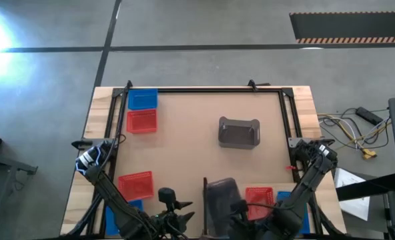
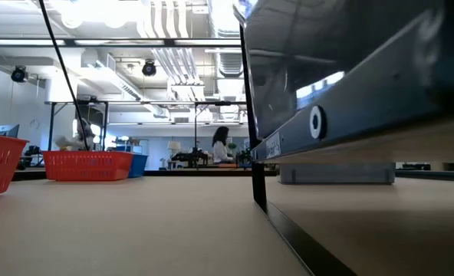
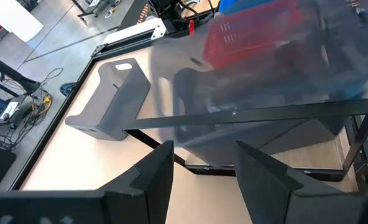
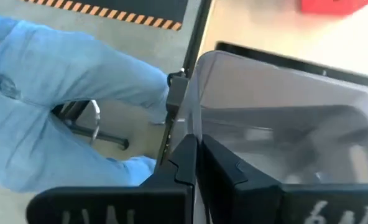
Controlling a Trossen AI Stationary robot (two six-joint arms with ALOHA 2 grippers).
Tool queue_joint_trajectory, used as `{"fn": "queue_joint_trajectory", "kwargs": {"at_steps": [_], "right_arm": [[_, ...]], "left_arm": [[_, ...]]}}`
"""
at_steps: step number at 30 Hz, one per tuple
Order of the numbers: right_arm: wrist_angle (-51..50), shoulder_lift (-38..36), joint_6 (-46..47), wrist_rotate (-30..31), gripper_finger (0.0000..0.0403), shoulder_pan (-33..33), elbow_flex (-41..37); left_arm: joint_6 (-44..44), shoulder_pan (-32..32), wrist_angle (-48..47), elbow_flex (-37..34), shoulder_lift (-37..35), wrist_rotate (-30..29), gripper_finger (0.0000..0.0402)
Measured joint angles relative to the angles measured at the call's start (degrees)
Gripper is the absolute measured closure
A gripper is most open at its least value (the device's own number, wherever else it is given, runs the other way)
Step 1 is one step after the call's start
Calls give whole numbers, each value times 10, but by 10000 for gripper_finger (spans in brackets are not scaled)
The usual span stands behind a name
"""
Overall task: Stack baskets on shelf by color
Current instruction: Stack the left black bin on top of the black bin on the shelf
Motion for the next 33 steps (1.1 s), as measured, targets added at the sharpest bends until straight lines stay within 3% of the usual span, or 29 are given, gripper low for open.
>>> {"fn": "queue_joint_trajectory", "kwargs": {"at_steps": [7,12,33], "right_arm": [[-80,-1,-57,103,394,56,12],[-74,-4,-62,194,394,89,-2],[141,-14,-64,196,394,91,-172]], "left_arm": [[0,0,0,-1,0,0,251],[0,0,0,-1,0,0,251],[1,0,3,-1,0,0,251]]}}
